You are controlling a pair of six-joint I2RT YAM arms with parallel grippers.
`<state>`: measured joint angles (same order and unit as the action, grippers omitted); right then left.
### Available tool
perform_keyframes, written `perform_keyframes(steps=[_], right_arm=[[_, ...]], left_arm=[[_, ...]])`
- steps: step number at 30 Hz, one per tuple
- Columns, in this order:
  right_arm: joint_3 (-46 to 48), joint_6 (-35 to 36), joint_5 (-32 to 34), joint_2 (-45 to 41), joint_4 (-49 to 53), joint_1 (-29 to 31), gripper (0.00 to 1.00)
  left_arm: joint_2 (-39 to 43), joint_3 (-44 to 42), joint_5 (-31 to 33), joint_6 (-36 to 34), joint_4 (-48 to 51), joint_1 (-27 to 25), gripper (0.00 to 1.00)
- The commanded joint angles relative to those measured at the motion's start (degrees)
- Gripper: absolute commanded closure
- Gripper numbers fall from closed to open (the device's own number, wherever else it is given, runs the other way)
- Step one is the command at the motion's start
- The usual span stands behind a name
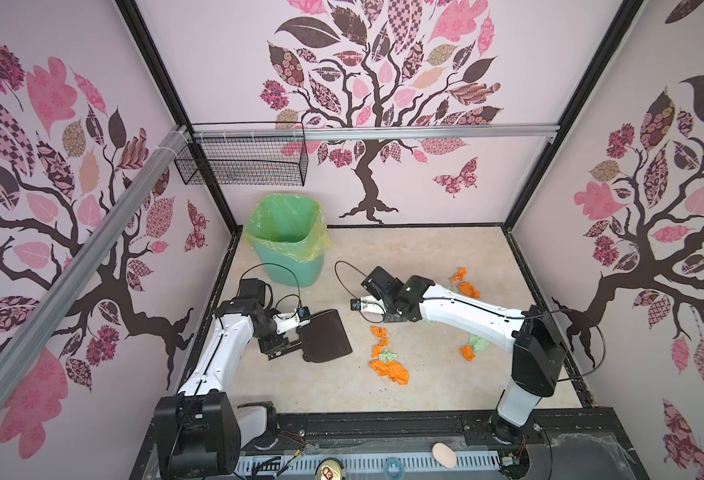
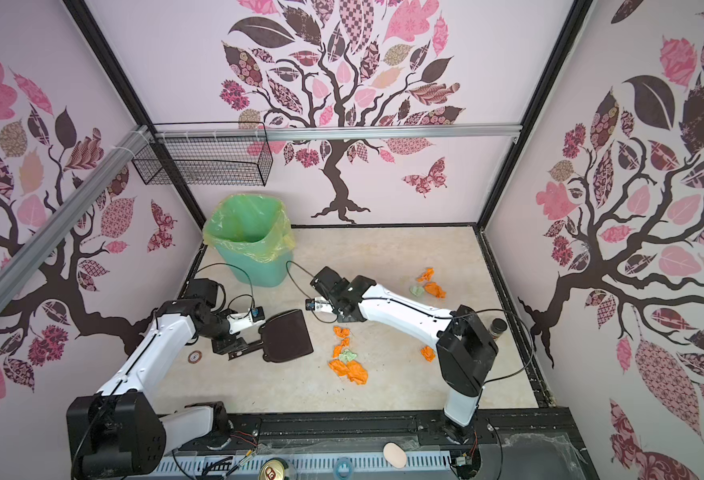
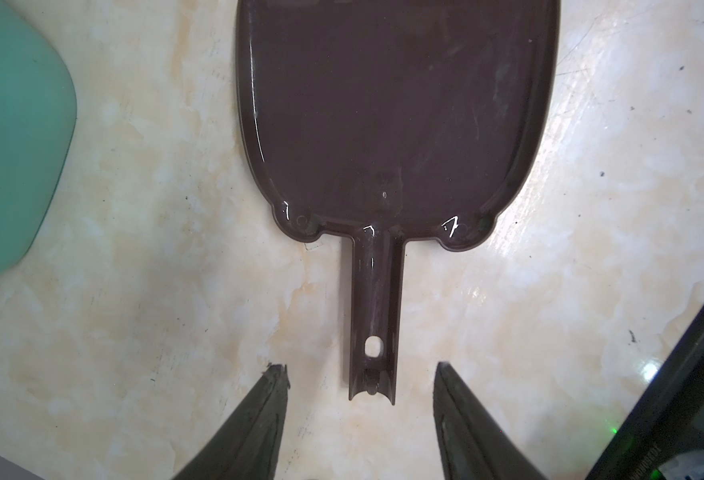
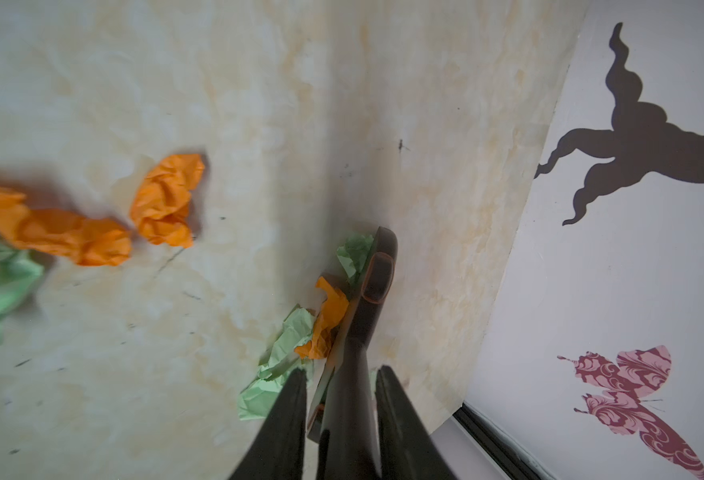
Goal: Sweep away the paper scraps from the table
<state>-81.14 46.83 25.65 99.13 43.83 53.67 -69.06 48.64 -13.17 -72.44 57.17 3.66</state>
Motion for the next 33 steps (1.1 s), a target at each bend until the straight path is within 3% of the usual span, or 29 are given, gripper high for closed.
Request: perform_keyframes(steps=[1,7,14,18,24,33], right_arm=[[0.4,-7.8,5.8,-4.4,9.1,4.0,1.00],[-10.9,-18.0,22.1,-2.9,9.4,2.0,1.00],[-26.4,-35.0,20.3,-2.8,22.9,1.9,1.00],[-24.4,-41.2,17.8,-6.3,24.9,1.8,1.00],[-13.7,-43.6,14.2,-14.0,18.9,1.4,1.00],[-7.3,-48.2,7.6,-19.9,14.1,-3.1,1.00]], left_arm=[[0.0,-0.3,-1.9,-0.8,2.9,0.6,0.41],[2.2,-2.0,-2.4,-5.7,3.2,2.7,0.40],[8.5,-9.2,1.1,-13.3,3.3,5.1,0.40],[10.6,-12.0,-0.2,-15.9,4.6,5.7,0.49],[8.4,-13.8,-0.5,-14.3,0.4,5.6,0.64],[1.2,-13.8,2.1,-10.9,-11.0,4.7,0.59]])
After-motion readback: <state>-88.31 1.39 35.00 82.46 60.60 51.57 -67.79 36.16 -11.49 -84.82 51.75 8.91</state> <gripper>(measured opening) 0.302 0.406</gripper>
